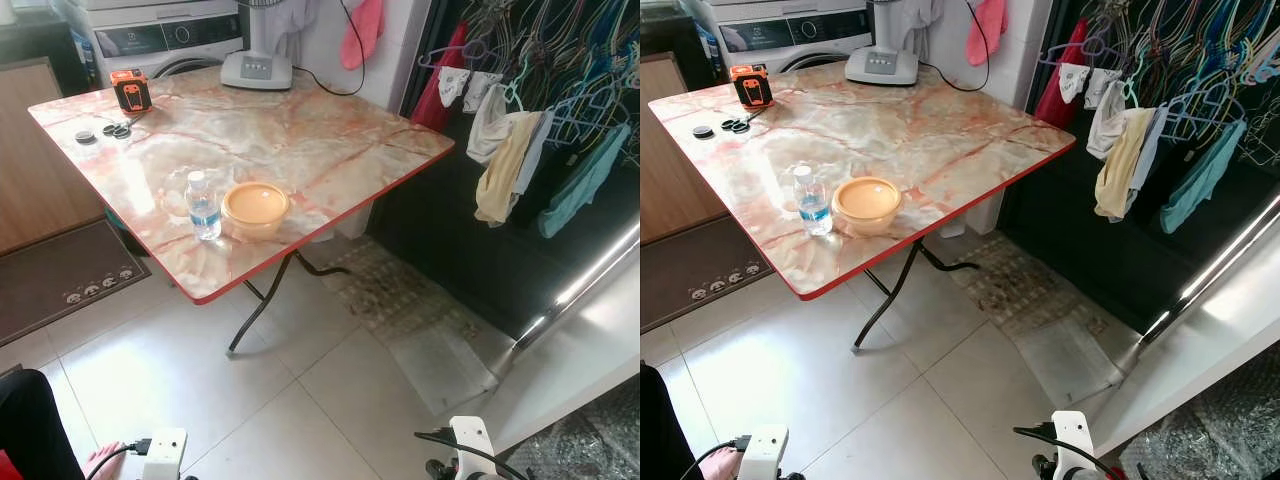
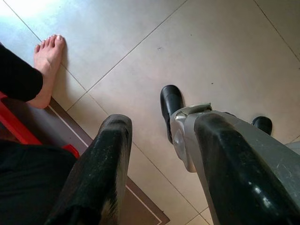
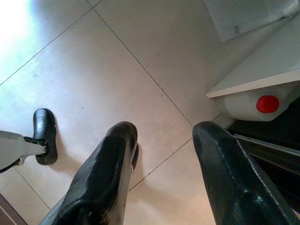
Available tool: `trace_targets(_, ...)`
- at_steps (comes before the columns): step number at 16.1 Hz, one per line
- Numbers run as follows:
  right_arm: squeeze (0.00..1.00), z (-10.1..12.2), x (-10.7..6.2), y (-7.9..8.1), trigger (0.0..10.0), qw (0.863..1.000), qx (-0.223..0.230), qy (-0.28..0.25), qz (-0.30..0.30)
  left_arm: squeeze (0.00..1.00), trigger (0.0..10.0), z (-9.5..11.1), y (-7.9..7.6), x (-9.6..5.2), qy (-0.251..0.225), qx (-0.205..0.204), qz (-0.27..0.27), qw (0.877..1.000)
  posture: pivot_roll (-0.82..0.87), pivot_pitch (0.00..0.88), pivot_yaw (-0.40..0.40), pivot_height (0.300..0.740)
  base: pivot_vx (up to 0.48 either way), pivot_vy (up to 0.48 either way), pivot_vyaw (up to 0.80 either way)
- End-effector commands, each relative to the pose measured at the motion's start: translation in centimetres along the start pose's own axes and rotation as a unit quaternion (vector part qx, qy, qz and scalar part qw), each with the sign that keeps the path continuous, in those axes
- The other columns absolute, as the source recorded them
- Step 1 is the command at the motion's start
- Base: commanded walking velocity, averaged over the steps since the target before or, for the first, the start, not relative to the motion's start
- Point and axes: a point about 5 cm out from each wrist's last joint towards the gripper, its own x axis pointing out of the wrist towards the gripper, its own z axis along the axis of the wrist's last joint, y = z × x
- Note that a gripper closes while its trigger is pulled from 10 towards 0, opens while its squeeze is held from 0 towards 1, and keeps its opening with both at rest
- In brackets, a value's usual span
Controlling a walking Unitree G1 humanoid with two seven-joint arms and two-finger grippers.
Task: Restocking fridge
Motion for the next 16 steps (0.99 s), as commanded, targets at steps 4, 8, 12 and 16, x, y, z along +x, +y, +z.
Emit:
trace_targets(4, 0.00, 0.44, -0.08, -0.37, 10.0, 1.000, 0.000, -0.004, -0.003, 0.00, 10.0, -0.28, -0.33, 0.02, 0.006, 0.009, -0.006, 1.000, 0.01, 0.000, -0.116, 0.740, 0.000, 0.000, 0.00)
trace_targets(8, 0.00, 0.43, -0.08, -0.37, 10.0, 1.000, 0.000, -0.003, -0.002, 0.00, 10.0, -0.29, -0.34, 0.02, 0.006, 0.009, -0.007, 1.000, 0.01, 0.000, -0.118, 0.740, 0.000, 0.000, 0.00)
trace_targets(12, 0.00, 0.43, -0.08, -0.35, 10.0, 1.000, -0.001, -0.002, -0.001, 0.00, 10.0, -0.28, -0.33, 0.02, 0.006, 0.009, -0.006, 1.000, 0.01, 0.000, -0.118, 0.740, 0.000, 0.000, 0.00)
trace_targets(16, 0.00, 0.42, -0.07, -0.34, 10.0, 1.000, -0.001, -0.002, -0.001, 0.00, 10.0, -0.28, -0.32, 0.01, 0.006, 0.010, -0.007, 1.000, 0.01, 0.000, -0.118, 0.740, 0.000, 0.000, 0.00)
